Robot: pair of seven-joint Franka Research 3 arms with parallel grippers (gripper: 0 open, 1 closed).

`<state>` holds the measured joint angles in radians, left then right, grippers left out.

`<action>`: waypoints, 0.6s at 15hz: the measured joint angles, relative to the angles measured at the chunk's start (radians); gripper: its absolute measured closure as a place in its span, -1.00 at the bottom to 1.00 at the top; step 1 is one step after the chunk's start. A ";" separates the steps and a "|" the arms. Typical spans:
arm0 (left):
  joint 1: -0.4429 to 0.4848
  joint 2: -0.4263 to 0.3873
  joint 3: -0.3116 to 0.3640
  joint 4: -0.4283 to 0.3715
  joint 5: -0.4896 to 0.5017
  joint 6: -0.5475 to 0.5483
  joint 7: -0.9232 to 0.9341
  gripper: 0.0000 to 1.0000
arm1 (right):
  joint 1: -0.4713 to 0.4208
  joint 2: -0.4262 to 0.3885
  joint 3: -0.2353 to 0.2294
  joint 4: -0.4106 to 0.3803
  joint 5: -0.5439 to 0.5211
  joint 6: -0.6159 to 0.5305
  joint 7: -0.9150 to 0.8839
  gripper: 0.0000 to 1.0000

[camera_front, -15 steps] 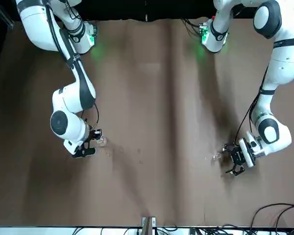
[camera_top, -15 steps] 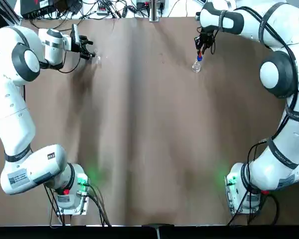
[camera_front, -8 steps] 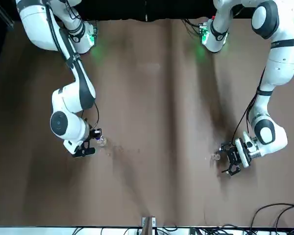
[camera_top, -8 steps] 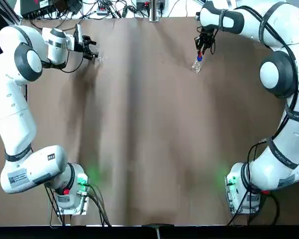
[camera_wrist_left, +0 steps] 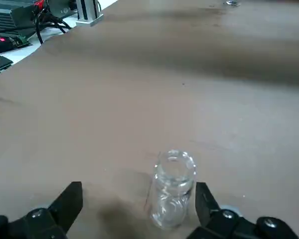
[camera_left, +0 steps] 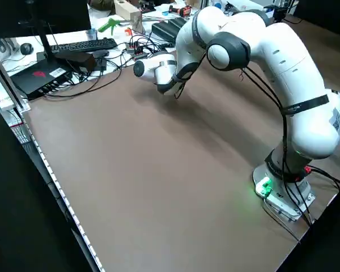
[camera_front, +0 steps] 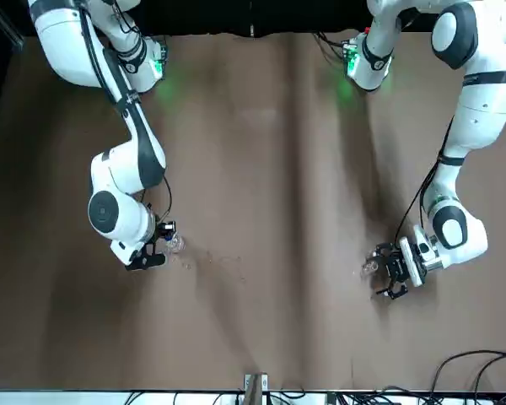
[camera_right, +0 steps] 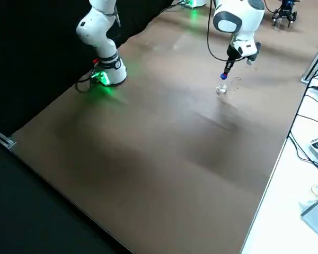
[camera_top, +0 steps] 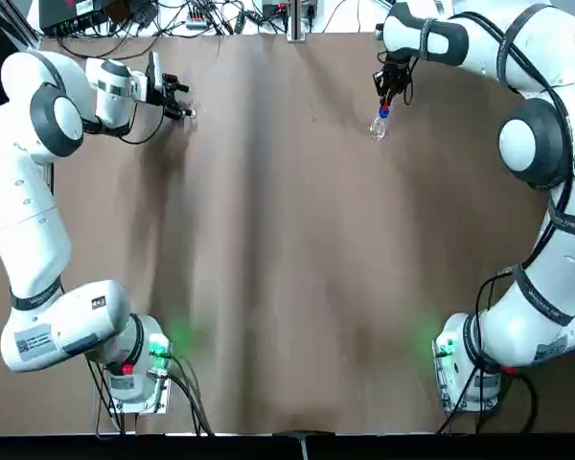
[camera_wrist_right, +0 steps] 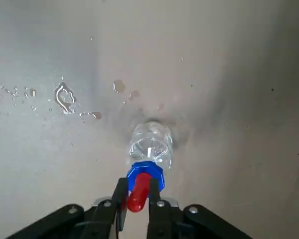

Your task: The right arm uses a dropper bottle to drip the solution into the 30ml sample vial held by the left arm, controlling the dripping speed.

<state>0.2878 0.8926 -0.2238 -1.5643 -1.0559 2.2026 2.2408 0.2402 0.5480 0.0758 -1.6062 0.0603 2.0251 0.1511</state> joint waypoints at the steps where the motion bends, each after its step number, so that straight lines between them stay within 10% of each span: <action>1: -0.002 0.000 0.000 -0.004 -0.011 0.000 0.000 -1.00 | 0.000 0.000 0.000 0.000 0.000 0.000 0.000 0.53; 9: -0.026 0.000 -0.003 -0.012 -0.039 0.000 0.005 -0.75 | 0.000 0.000 -0.001 0.002 0.000 -0.010 0.002 0.86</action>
<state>0.2615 0.8929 -0.2268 -1.5759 -1.0952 2.2027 2.2454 0.2402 0.5476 0.0744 -1.6043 0.0603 2.0154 0.1535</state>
